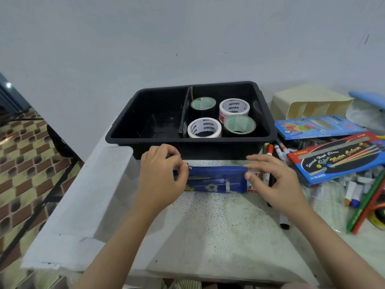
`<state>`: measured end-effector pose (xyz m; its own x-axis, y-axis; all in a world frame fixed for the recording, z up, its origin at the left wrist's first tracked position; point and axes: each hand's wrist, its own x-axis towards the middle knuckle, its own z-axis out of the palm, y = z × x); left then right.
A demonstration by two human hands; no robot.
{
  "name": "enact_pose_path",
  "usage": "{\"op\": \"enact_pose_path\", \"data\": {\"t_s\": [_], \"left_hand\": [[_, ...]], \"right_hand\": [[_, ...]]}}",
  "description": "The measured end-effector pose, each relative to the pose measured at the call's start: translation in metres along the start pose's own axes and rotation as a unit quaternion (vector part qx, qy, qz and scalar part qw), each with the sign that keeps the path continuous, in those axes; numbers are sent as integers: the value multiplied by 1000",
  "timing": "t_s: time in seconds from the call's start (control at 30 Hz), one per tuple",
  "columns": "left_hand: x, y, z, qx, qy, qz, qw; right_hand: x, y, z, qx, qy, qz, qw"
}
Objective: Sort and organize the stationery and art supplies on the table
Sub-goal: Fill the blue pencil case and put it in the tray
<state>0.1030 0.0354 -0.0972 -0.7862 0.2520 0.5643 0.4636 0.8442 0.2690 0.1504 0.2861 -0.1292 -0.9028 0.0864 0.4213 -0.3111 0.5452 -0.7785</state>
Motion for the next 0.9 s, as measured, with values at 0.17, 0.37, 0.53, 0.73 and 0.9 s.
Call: {"op": "enact_pose_path", "data": {"t_s": [0.17, 0.37, 0.53, 0.73, 0.9], "left_hand": [[-2, -4, -3, 3, -6, 22, 1000], [0, -26, -21, 108, 16, -40, 993], [0, -19, -22, 124, -16, -183, 975], [6, -17, -23, 40, -3, -10, 999], [4, -3, -11, -46, -214, 48, 975]], "right_hand": [[8, -3, 5, -46, -57, -7, 997], [14, -1, -3, -25, -47, 12, 998], [11, -2, 1, 6, -22, 11, 1000], [13, 0, -2, 8, -47, 23, 999], [14, -3, -3, 29, -58, 18, 998]]}}
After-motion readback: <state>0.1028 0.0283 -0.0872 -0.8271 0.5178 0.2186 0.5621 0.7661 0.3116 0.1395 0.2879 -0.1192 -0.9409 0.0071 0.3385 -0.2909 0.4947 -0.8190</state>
